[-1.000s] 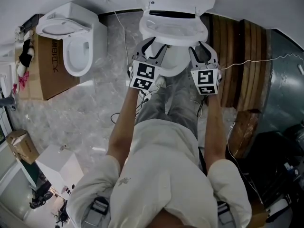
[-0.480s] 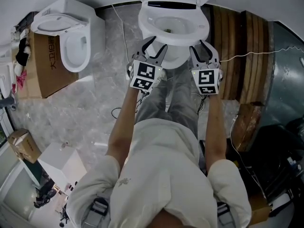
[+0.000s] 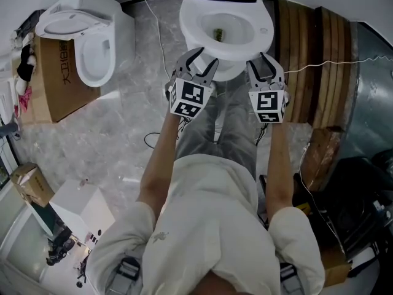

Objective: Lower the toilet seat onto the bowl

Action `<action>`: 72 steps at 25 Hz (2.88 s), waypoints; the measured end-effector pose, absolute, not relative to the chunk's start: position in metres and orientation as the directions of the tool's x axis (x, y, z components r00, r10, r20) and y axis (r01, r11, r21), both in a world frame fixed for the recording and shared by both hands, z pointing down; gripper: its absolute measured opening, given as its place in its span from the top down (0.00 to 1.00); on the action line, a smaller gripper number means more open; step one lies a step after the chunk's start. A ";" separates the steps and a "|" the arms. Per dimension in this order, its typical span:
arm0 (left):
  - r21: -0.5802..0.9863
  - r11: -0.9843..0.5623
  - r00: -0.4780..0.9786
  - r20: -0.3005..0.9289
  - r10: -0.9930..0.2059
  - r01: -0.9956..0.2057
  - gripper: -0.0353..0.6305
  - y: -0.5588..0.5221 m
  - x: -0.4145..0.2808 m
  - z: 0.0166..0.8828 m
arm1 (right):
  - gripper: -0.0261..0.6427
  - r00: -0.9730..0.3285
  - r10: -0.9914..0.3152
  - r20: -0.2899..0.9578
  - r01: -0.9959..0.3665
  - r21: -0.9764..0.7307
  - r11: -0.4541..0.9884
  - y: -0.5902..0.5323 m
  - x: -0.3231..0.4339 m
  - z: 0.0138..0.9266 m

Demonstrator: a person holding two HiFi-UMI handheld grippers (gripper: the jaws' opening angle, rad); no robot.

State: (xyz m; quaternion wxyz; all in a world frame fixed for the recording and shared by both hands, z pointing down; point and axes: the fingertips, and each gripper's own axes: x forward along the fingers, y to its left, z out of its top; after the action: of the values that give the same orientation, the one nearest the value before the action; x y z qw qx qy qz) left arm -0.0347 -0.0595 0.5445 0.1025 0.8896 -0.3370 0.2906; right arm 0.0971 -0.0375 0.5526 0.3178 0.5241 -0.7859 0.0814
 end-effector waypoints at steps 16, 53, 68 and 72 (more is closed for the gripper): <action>0.009 -0.788 0.602 0.650 -0.463 -0.616 0.60 -0.021 -0.040 0.591 | 0.67 -0.248 -0.723 0.645 -0.865 0.189 0.466 0.002 0.092 0.599; 0.137 -0.765 0.554 0.769 -0.318 -0.629 0.58 0.051 -0.052 0.728 | 0.57 -0.331 -0.498 0.802 -0.788 0.056 0.614 0.076 0.086 0.744; 0.152 -0.753 0.530 0.797 -0.289 -0.640 0.59 0.062 -0.054 0.776 | 0.59 -0.319 -0.487 0.813 -0.798 0.047 0.600 0.086 0.084 0.790; 0.156 -0.750 0.524 0.804 -0.282 -0.643 0.59 0.064 -0.055 0.787 | 0.59 -0.314 -0.484 0.817 -0.800 0.047 0.598 0.088 0.083 0.801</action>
State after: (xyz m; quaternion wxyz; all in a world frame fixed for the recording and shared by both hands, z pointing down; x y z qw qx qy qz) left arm -0.0547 0.0637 0.7871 0.2235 0.8438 -0.2741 0.4036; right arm 0.0833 0.0878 0.8008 0.4212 0.4071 -0.7885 0.1874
